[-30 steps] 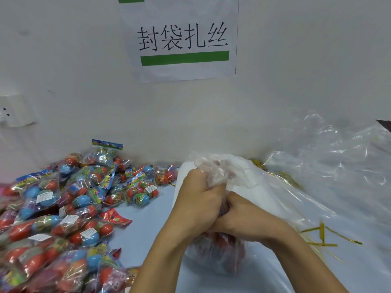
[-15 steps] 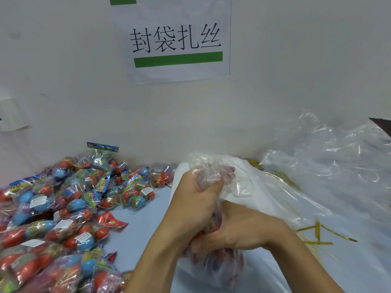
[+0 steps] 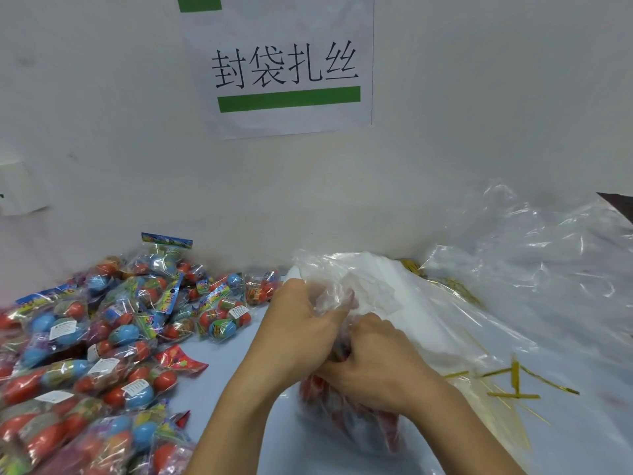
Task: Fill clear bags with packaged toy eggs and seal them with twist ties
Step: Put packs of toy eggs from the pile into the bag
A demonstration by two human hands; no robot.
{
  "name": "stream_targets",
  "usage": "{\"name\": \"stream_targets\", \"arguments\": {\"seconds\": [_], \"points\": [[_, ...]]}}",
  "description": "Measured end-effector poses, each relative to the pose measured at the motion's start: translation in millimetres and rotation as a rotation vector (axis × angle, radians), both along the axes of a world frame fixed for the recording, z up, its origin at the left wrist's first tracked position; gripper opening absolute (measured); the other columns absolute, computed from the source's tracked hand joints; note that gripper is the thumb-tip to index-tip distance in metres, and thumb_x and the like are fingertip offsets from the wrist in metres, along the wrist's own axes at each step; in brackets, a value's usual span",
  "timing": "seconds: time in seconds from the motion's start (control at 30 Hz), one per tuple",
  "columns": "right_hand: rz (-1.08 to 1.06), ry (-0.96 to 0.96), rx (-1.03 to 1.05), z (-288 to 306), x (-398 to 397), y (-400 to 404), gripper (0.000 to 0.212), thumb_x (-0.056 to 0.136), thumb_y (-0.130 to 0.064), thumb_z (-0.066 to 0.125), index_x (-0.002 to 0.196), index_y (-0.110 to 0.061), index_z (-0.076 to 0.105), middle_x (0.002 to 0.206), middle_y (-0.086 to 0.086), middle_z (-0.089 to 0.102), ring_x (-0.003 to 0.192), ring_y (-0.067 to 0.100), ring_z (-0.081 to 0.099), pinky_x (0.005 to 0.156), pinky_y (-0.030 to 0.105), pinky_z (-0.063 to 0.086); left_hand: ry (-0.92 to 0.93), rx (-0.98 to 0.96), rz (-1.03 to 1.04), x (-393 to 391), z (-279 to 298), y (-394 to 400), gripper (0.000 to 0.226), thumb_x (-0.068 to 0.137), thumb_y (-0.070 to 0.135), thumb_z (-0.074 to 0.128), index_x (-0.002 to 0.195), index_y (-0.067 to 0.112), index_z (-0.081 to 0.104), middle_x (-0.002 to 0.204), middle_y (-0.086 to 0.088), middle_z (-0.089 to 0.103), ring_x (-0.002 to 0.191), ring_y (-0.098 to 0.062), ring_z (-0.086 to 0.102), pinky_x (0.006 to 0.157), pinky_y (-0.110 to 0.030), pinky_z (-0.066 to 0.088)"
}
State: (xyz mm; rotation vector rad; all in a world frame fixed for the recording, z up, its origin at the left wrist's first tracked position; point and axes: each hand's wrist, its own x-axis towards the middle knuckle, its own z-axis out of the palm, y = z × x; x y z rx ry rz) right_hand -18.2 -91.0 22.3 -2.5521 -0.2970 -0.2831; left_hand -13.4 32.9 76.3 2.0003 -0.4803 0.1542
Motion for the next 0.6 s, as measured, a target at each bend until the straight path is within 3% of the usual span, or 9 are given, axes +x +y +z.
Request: {"name": "stream_targets", "arguments": {"seconds": [0.07,0.17,0.3,0.37,0.43,0.5,0.6], "points": [[0.017,0.092,0.069,-2,1,-1,0.039,0.081,-0.049,0.061,0.059,-0.020,0.047,0.052,-0.003,0.047,0.052,0.012,0.045,0.052,0.028,0.036,0.020,-0.027,0.008,2,-2,-1,0.057,0.095,0.023,0.066,0.040,0.035,0.060,0.032,0.020,0.039,0.032,0.004,0.042,0.036,-0.006,0.026],[0.137,0.184,0.251,0,3,-1,0.034,0.088,-0.029,0.063,0.057,-0.030,0.050,0.054,-0.010,0.051,0.055,0.008,0.048,0.060,0.031,0.045,0.059,-0.102,0.017,3,-4,-1,0.051,0.094,0.027,0.066,0.044,0.039,0.063,0.034,0.018,0.042,0.033,0.002,0.043,0.037,-0.006,0.027],[0.249,0.221,0.340,10,0,-2,0.041,0.090,-0.011,0.065,0.060,-0.038,0.063,0.060,-0.020,0.062,0.061,-0.004,0.057,0.064,0.015,0.044,0.114,-0.253,0.036,5,-9,0,0.031,0.093,0.026,0.068,0.063,0.020,0.072,0.043,0.008,0.059,0.035,-0.001,0.053,0.037,-0.010,0.035],[0.258,0.229,0.332,12,-1,-3,0.033,0.086,-0.010,0.068,0.064,-0.034,0.069,0.066,-0.017,0.068,0.064,-0.001,0.062,0.066,0.020,0.050,0.123,-0.273,0.035,7,-12,-1,0.027,0.094,0.025,0.067,0.068,0.018,0.074,0.047,0.007,0.063,0.039,-0.003,0.058,0.038,-0.011,0.038],[0.256,0.240,0.328,12,-2,-2,0.003,0.080,-0.015,0.071,0.077,-0.016,0.072,0.078,0.001,0.074,0.074,0.022,0.069,0.075,0.041,0.058,0.121,-0.271,0.032,8,-14,-1,0.030,0.094,0.026,0.066,0.066,0.027,0.075,0.055,0.008,0.068,0.051,-0.004,0.065,0.047,-0.013,0.044],[0.257,0.272,0.306,13,-3,-1,0.015,0.075,-0.022,0.076,0.086,-0.013,0.073,0.086,0.006,0.075,0.083,0.026,0.071,0.081,0.046,0.058,0.123,-0.259,0.022,9,-15,0,0.033,0.095,0.027,0.065,0.064,0.034,0.074,0.057,0.011,0.068,0.054,-0.002,0.066,0.050,-0.012,0.045],[0.286,0.320,0.314,15,-4,-1,0.021,0.070,-0.029,0.083,0.086,-0.017,0.076,0.084,-0.002,0.077,0.080,0.017,0.073,0.081,0.039,0.059,0.114,-0.244,0.023,10,-19,-3,0.027,0.095,0.028,0.065,0.070,0.030,0.076,0.063,0.008,0.072,0.057,-0.003,0.067,0.052,-0.011,0.044]]}}
